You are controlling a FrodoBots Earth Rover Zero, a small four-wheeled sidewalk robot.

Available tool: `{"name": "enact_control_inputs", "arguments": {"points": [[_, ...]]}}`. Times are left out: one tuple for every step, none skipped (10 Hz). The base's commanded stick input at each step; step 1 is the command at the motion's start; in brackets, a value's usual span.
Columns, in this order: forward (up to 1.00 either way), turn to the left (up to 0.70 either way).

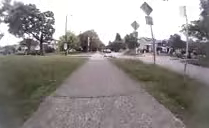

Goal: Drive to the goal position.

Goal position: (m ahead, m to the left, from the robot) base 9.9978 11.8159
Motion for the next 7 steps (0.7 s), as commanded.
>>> {"name": "enact_control_inputs", "arguments": {"points": [[0.70,0.00],[0.70,0.00],[0.70,0.00],[0.70,0.00],[0.70,0.00],[0.70,0.00],[0.70,0.00]]}}
